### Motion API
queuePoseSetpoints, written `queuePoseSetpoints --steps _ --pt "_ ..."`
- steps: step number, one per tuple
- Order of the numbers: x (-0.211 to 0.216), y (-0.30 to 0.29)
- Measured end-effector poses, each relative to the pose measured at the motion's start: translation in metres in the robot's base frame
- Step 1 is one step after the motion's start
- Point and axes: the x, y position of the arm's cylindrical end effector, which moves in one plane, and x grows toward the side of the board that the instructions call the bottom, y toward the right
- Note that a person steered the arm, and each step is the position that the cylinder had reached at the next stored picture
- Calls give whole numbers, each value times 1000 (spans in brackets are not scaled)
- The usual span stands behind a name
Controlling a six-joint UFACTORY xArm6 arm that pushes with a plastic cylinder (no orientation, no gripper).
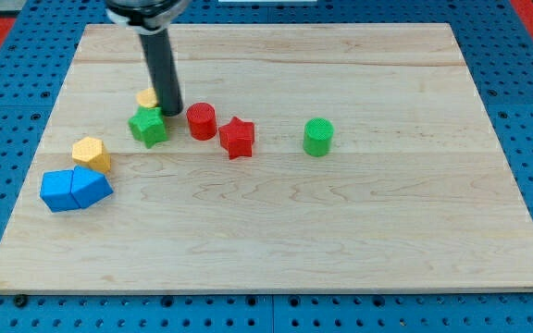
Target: Push the green star into the hexagon
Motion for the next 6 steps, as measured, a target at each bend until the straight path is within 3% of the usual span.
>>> queuePoseSetpoints --steps 2,3,5,6 --pt "-56 -3" --pt "-55 -31" --pt "-32 17" --pt "-5 13"
